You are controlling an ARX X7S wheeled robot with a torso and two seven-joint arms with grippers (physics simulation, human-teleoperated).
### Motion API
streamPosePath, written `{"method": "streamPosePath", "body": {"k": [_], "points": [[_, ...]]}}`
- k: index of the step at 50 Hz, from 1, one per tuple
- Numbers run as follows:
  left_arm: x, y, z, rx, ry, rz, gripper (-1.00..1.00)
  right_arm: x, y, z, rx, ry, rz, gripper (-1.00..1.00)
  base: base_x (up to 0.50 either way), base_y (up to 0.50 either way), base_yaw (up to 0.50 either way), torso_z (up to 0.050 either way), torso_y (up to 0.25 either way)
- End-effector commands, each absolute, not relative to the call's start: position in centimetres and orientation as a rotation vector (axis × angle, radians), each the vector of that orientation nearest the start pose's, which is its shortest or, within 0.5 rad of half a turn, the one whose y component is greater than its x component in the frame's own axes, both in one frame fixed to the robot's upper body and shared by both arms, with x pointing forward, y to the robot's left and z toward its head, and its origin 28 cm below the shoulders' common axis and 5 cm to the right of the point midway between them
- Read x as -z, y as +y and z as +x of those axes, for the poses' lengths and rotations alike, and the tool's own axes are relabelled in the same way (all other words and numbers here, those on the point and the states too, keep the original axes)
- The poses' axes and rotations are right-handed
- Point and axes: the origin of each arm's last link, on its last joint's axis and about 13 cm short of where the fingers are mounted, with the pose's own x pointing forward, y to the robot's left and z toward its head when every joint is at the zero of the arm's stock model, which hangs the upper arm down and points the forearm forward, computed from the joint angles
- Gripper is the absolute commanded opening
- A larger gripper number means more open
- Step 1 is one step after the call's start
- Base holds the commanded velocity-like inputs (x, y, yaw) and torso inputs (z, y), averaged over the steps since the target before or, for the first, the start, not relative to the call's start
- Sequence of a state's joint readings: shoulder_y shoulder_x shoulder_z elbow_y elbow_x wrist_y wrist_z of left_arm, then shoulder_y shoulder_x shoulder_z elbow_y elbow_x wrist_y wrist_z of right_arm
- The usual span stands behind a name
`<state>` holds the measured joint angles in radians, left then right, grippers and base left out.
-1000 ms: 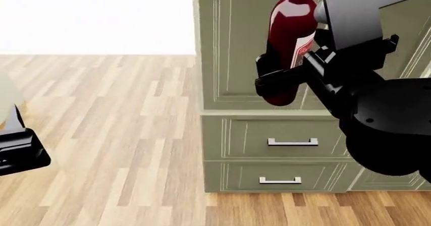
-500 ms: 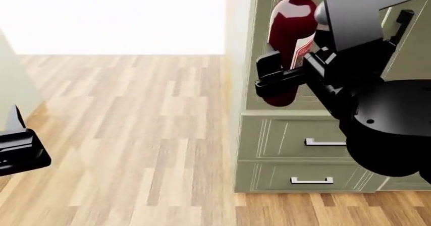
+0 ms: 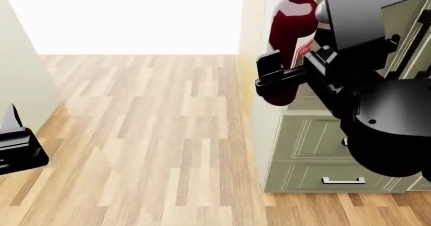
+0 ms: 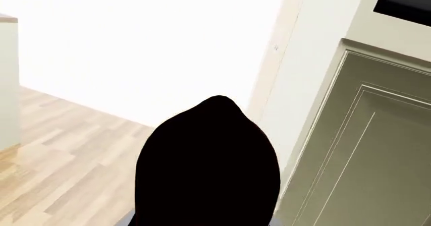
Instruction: Move the drinks to the dining counter.
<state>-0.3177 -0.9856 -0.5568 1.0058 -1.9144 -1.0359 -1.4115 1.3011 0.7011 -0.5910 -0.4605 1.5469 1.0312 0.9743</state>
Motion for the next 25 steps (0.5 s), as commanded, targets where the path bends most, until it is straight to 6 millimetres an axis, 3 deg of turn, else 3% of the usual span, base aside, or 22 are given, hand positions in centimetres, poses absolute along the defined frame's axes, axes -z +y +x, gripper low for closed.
{"method": "streamPosePath", "body": {"k": [1, 25], "points": [[-25.61, 27.34, 11.35, -0.368, -0.081, 0.124, 1.0, -30.63, -10.59, 23.58, -0.139, -0.047, -0.262, -1.0, 0.0, 0.5, 0.0, 0.0, 0.0], [-25.85, 27.21, 11.57, -0.359, -0.083, 0.126, 1.0, -30.61, -10.49, 23.61, -0.142, -0.048, -0.266, -1.0, 0.0, 0.5, 0.0, 0.0, 0.0]]}}
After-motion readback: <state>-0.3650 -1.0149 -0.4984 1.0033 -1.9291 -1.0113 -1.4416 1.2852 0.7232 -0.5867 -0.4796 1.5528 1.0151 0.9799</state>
